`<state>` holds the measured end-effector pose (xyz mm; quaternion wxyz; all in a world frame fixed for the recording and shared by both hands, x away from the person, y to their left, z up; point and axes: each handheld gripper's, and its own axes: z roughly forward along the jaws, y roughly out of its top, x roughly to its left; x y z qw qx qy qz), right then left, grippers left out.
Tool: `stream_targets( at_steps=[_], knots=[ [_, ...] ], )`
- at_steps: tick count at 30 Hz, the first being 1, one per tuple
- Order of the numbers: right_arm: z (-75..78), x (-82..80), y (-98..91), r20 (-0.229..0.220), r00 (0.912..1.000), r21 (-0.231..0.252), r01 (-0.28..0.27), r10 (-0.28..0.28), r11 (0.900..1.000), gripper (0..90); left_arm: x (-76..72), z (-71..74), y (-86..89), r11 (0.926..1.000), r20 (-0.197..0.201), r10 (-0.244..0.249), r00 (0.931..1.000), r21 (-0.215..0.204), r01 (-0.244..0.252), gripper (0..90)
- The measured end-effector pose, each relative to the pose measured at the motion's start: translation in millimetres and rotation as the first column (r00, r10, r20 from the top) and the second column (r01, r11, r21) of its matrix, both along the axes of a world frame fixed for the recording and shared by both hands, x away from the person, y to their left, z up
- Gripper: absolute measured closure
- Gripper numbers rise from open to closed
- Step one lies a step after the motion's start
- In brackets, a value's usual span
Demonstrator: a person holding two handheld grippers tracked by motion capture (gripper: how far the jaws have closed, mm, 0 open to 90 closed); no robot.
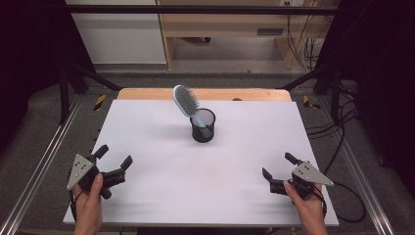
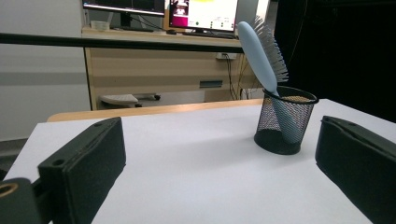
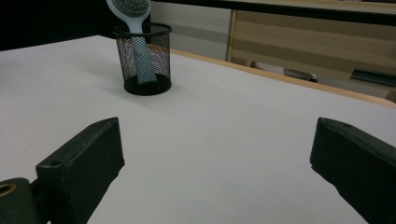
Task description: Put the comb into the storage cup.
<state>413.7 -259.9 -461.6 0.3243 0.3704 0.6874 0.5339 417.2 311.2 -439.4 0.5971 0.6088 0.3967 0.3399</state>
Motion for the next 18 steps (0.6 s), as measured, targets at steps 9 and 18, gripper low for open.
stream_targets(
  at_steps=[9, 18],
  knots=[
    [-1.5, 0.9, 1.6, -0.002, 1.0000, -0.002, -0.006, 0.006, 1.0000, 3.5, -7.5, -8.3, -16.7, 0.9967, 0.016, -0.055, 0.9983, 0.060, 0.054, 2.0],
    [-2.6, 2.4, 3.8, -0.007, 1.0000, 0.018, 0.000, 0.000, 0.9998, 3.6, -14.6, -9.4, -10.1, 0.9984, -0.002, -0.038, 0.9993, 0.043, 0.038, 2.0]
  ],
)
